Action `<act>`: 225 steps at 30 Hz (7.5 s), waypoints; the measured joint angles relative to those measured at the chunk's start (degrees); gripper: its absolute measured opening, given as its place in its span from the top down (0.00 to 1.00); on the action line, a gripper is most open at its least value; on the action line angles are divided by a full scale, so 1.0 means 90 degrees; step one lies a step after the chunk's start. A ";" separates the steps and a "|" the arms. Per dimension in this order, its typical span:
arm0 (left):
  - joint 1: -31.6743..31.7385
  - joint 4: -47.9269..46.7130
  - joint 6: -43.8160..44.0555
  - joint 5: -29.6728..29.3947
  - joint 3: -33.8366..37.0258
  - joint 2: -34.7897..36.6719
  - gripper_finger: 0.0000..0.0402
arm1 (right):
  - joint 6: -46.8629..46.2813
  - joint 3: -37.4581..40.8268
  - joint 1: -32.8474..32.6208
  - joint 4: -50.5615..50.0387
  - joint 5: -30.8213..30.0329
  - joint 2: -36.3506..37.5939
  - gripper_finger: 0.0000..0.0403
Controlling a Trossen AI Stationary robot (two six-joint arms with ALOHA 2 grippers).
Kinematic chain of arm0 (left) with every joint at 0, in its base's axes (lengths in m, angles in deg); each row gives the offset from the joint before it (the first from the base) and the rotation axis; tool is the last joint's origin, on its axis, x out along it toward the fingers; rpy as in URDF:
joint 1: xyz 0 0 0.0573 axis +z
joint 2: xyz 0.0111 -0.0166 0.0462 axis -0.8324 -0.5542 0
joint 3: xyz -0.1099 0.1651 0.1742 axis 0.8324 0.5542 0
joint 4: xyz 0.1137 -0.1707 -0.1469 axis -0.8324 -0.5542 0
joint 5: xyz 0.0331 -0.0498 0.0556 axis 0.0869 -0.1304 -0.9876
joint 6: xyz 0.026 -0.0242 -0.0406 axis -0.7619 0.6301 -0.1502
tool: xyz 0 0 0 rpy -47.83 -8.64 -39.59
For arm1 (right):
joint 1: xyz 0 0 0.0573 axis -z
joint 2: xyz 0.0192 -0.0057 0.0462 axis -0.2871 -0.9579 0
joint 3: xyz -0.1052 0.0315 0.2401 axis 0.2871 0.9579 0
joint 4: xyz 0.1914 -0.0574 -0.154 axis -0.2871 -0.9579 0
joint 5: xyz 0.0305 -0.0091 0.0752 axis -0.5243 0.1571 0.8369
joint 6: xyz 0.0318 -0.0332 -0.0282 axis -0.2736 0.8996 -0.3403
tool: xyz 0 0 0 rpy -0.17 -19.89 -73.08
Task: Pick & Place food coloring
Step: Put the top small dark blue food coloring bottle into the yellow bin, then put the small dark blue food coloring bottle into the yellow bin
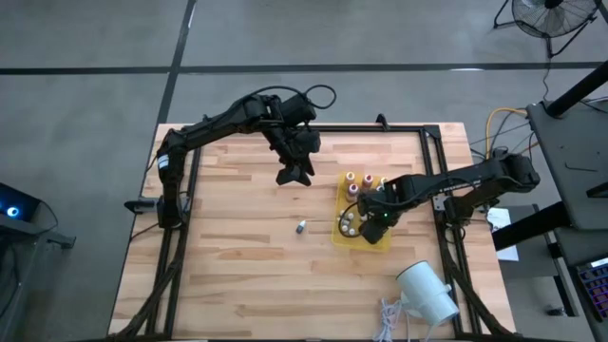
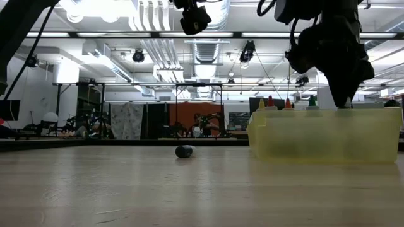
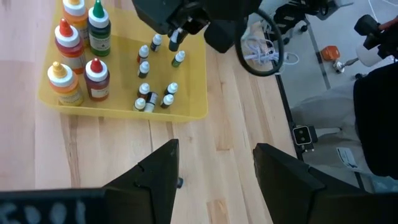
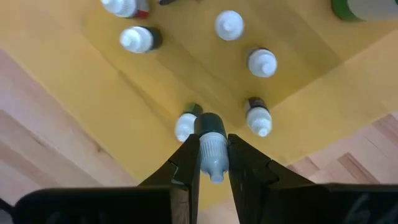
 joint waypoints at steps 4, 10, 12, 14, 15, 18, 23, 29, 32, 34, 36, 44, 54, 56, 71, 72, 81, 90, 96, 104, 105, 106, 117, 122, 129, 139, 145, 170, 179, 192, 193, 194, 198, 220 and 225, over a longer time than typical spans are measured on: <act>0.0002 0.0002 -0.0031 0.0000 0.0000 0.0000 0.56 | -0.0025 0.0139 0.0039 0.0044 -0.0015 -0.0001 0.87; 0.0005 0.0036 -0.0039 0.0000 0.0000 0.0002 0.56 | 0.0081 0.0195 0.0262 0.0163 -0.0070 -0.0001 0.87; 0.0005 0.0042 -0.0039 0.0000 0.0000 0.0002 0.56 | 0.0168 0.0195 0.0338 0.0167 -0.0124 -0.0001 0.87; 0.0005 0.0046 -0.0036 0.0000 0.0000 0.0002 0.56 | 0.0259 0.0195 0.0423 0.0174 -0.0123 -0.0001 0.87; 0.0005 0.0046 -0.0036 0.0000 0.0000 0.0002 0.56 | 0.0268 0.0195 0.0452 0.0182 -0.0127 -0.0001 0.87; 0.0005 0.0046 -0.0034 0.0000 0.0000 0.0002 0.56 | 0.0361 0.0195 0.0517 0.0196 -0.0042 -0.0001 0.87; 0.0010 0.0051 -0.0032 0.0000 0.0000 0.0002 0.56 | 0.0395 0.0167 0.0523 0.0232 0.0195 -0.0157 0.87; 0.0015 0.0068 -0.0027 0.0000 0.0000 0.0002 0.56 | 0.0516 -0.0104 0.0523 0.0100 0.0240 -0.0379 0.87; 0.0015 0.0070 -0.0028 -0.0002 0.0000 0.0002 0.56 | 0.0555 -0.0208 0.0523 -0.0133 0.0240 -0.0521 0.87; 0.0015 0.0073 -0.0029 -0.0002 0.0000 0.0002 0.56 | 0.0574 -0.0241 0.0523 -0.0165 0.0238 -0.0628 0.87; 0.0015 0.0070 -0.0032 -0.0005 0.0000 0.0002 0.56 | 0.0596 -0.0252 0.0523 -0.0137 0.0233 -0.0710 0.87; 0.0023 0.0071 -0.0051 -0.0017 0.0000 0.0002 0.56 | 0.0590 -0.0252 0.0523 -0.0082 0.0179 -0.1066 0.87; 0.0026 0.0070 -0.0051 -0.0017 0.0000 0.0002 0.56 | 0.0471 -0.0242 0.0523 -0.0074 -0.0024 -0.1281 0.87; 0.0024 0.0070 -0.0053 -0.0015 0.0000 0.0002 0.56 | 0.0433 -0.0242 0.0521 -0.0073 -0.0024 -0.1336 0.87; 0.0051 0.0068 -0.0053 -0.0017 0.0000 0.0002 0.56 | 0.0379 -0.0240 0.0509 0.0099 -0.0124 -0.1448 0.87; 0.0051 0.0068 -0.0053 -0.0017 0.0000 0.0002 0.56 | 0.0377 -0.0240 0.0509 0.0100 -0.0128 -0.1448 0.87; 0.0056 0.0068 -0.0051 -0.0017 0.0000 0.0002 0.56 | 0.0332 -0.0218 0.0509 0.0110 -0.0143 -0.1448 0.86; 0.0063 0.0068 -0.0051 -0.0015 0.0000 0.0002 0.56 | 0.0279 -0.0218 0.0509 0.0116 -0.0168 -0.1446 0.75; 0.0068 0.0066 -0.0051 -0.0015 0.0000 0.0002 0.56 | 0.0261 -0.0218 0.0509 0.0141 -0.0170 -0.1446 0.69; 0.0089 0.0063 -0.0051 -0.0015 0.0000 0.0002 0.56 | 0.0261 -0.0364 0.0475 0.0127 -0.0168 -0.1357 0.65; 0.0092 0.0063 -0.0051 -0.0015 0.0000 0.0002 0.56 | 0.0261 -0.0404 0.0475 0.0123 -0.0167 -0.1332 0.65; 0.0097 0.0063 -0.0051 -0.0015 0.0000 0.0002 0.56 | 0.0261 -0.0450 0.0475 0.0095 -0.0171 -0.1311 0.64; 0.0145 -0.0037 -0.0051 -0.0015 0.0000 0.0002 0.56 | 0.0335 -0.1258 0.0323 -0.0913 -0.0247 -0.1125 0.64; 0.0160 -0.0168 -0.0051 -0.0019 0.0000 0.0055 0.56 | 0.1028 -0.1879 0.0016 -0.0967 -0.0271 -0.1123 0.64; 0.0158 -0.0475 -0.0050 -0.0113 0.0000 0.0306 0.56 | 0.1473 -0.2504 -0.0135 -0.0913 -0.0774 -0.1123 0.64; 0.0015 -0.0768 0.0619 -0.1031 0.0043 0.0842 0.56 | 0.1667 -0.2613 -0.0132 -0.0856 -0.1082 -0.1123 0.63; -0.0163 -0.0840 0.1455 -0.1901 0.0875 0.1445 0.56 | 0.1793 -0.2630 -0.0135 -0.0847 -0.1303 -0.1123 0.63; -0.2349 0.2540 0.8207 -0.4593 0.5317 0.2860 0.56 | 0.2244 -0.2625 -0.0145 -0.1042 -0.1378 -0.0627 0.63; -0.2453 0.2620 0.7841 -0.4588 0.5183 0.2143 0.56 | 0.2399 -0.2625 -0.0206 -0.1021 -0.1363 0.0598 0.63; -0.2884 0.3305 0.7919 -0.4794 0.5117 0.1464 0.56 | 0.3672 -0.2595 -0.0409 -0.0641 -0.1494 0.2422 0.63; -0.2899 0.3310 0.8043 -0.4796 0.5069 0.1393 0.56 | 0.3753 -0.2591 -0.0409 -0.0639 -0.1507 0.2499 0.63; -0.2929 0.3313 0.8152 -0.4801 0.5032 0.1314 0.56 | 0.3799 -0.2588 -0.0407 -0.0652 -0.1508 0.2566 0.63; -0.3005 0.3155 0.8804 -0.4803 0.4760 0.0902 0.56 | 0.3843 -0.2586 -0.0407 -0.0768 -0.1511 0.2712 0.63; -0.2324 0.1937 0.8548 -0.4034 0.3329 -0.0848 0.56 | 0.4271 -0.2565 -0.0409 -0.1110 -0.1519 0.2637 0.69; -0.2305 0.2026 0.8527 -0.4070 0.3580 -0.0918 0.56 | 0.4266 -0.2547 -0.0409 -0.1106 -0.1528 0.2622 0.70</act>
